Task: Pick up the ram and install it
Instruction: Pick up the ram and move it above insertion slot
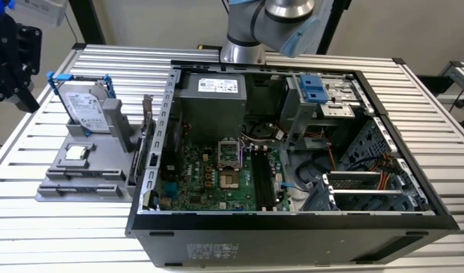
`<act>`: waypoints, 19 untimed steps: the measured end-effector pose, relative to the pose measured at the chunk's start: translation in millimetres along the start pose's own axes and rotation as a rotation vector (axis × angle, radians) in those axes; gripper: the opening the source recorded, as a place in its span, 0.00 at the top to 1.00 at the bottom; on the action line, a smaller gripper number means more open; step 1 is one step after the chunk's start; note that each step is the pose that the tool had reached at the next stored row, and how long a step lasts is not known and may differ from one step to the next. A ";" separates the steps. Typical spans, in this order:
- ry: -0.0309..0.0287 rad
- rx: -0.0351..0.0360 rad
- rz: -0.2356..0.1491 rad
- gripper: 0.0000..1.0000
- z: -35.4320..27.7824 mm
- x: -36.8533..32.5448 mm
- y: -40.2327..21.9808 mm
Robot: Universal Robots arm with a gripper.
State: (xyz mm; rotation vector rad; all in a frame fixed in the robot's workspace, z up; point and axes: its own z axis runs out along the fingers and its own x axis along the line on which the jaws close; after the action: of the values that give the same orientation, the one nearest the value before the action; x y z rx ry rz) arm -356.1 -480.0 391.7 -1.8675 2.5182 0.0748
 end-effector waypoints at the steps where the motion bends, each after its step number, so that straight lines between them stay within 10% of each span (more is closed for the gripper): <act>1: 0.0003 0.0000 -0.014 1.00 0.1 0.0 0.0; 19: 0.0065 -0.0011 -0.270 1.00 0.0 -0.1 0.0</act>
State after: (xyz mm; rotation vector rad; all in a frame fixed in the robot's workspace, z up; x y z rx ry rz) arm -356.1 -480.0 391.6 -2.1894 2.2434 0.0682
